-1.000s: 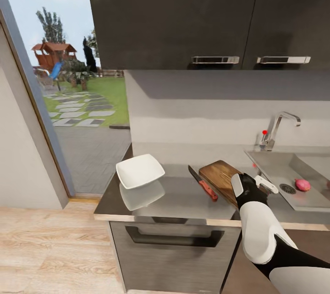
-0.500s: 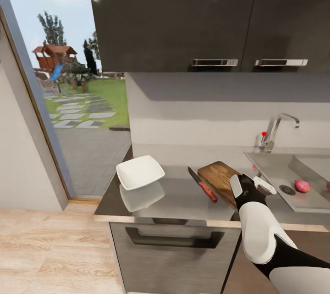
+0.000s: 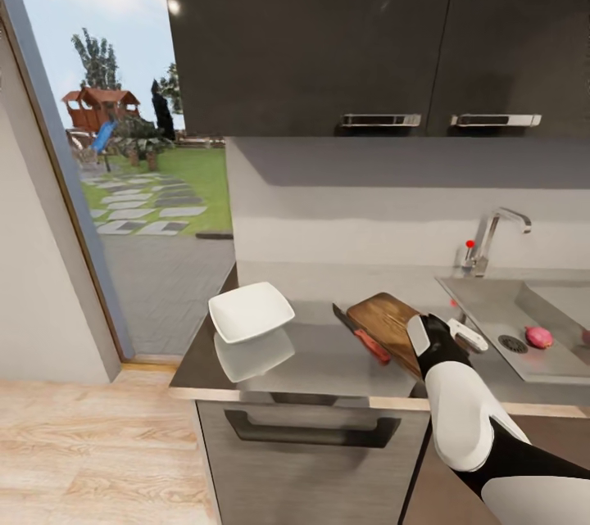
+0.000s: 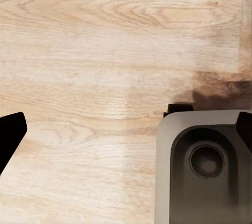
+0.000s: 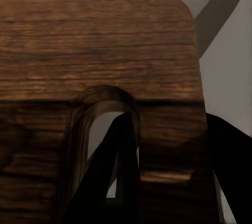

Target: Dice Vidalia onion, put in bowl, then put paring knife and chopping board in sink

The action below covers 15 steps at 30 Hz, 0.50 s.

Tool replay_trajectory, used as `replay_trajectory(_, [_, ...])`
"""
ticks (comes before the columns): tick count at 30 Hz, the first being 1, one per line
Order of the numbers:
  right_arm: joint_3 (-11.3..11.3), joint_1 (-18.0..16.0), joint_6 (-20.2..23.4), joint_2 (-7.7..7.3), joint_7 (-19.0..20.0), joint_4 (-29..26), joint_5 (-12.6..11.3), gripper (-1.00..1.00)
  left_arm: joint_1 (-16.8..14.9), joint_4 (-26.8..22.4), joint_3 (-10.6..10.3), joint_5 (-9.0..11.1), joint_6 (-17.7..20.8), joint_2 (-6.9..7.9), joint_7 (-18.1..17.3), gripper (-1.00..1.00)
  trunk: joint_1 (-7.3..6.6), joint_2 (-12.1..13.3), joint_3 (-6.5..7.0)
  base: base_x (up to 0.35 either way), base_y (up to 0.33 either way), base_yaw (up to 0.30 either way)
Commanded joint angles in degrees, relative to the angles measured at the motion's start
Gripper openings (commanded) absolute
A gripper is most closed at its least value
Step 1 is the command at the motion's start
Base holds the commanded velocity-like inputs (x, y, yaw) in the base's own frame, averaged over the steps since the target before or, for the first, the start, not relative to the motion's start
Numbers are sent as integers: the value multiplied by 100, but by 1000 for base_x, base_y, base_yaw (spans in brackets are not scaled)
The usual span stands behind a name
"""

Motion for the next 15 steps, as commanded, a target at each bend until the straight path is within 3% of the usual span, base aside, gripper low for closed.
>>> replay_trajectory(1, [-68, -2, 55, 9, -4, -3, -78, -100, -1, -2, -2, 1, -14, 0, 12, 100, 1, -3, 2, 0, 0, 0])
replay_trajectory(15, [-74, -2, 74, 9, -10, -12, -79, -100, -1, -2, -2, 1, -14, 0, 12, 100, 1, -3, 128, 0, 0, 0])
